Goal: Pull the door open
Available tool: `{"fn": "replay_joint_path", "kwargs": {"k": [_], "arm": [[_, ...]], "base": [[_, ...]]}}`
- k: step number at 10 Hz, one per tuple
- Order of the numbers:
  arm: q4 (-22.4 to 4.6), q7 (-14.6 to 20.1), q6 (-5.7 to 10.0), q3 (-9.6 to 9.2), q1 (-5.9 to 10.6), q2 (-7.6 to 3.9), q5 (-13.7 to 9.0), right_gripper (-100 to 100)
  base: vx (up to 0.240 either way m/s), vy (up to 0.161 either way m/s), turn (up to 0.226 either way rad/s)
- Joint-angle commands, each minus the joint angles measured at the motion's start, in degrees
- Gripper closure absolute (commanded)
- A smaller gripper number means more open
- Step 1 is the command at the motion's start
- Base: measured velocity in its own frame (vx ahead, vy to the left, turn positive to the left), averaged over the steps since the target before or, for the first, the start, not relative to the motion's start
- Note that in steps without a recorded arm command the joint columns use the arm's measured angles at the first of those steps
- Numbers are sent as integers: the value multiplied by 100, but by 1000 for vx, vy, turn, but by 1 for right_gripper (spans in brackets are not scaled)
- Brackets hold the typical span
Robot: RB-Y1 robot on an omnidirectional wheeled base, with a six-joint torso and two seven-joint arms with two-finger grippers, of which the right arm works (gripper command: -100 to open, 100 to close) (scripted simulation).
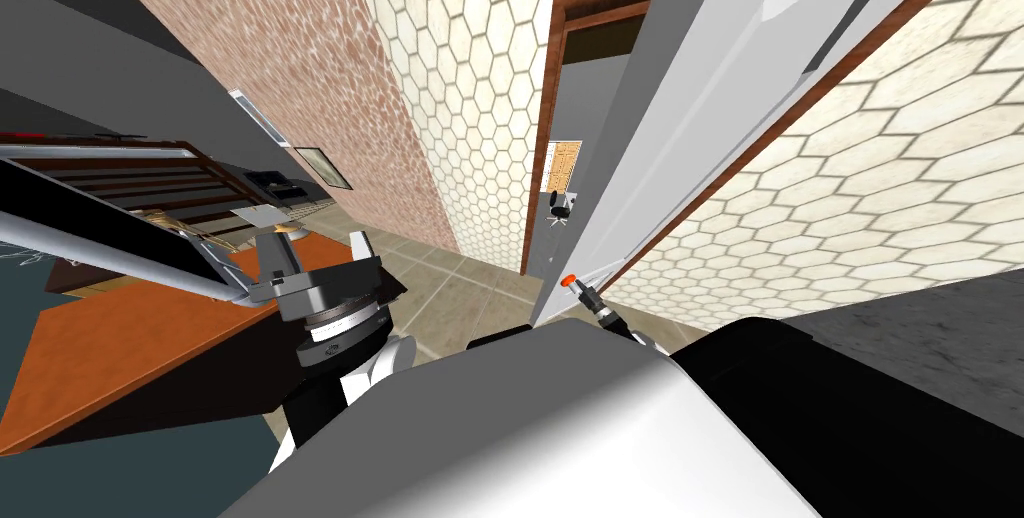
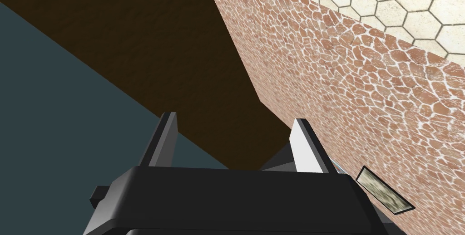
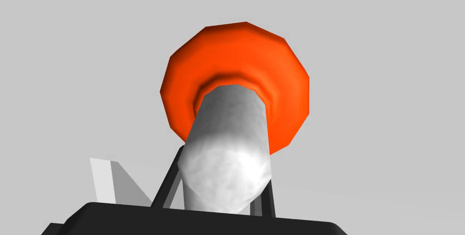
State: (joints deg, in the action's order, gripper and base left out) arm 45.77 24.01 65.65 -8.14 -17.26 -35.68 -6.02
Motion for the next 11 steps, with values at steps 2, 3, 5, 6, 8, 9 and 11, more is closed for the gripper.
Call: {"fn": "replay_joint_path", "kwargs": {"k": [2, 3, 5, 6, 8, 9, 11], "arm": [[-154, -13, 275, -29, -94, -5, 10, 100], [-230, -20, 410, -44, -140, -7, 15, 100], [-409, -35, 725, -78, -248, -13, 26, 100], [-509, -44, 902, -96, -308, -16, 33, 100], [-722, -62, 1273, -137, -437, -23, 47, 100], [-722, -62, 1284, -137, -437, -23, 47, 100], [-937, -81, 1667, -178, -567, -30, 61, 100]], "base": [[3, -37, 47], [16, -50, 53], [5, -39, 68], [-6, -36, 88], [-29, -48, 88], [-28, -30, 25], [-36, -32, 75]]}}
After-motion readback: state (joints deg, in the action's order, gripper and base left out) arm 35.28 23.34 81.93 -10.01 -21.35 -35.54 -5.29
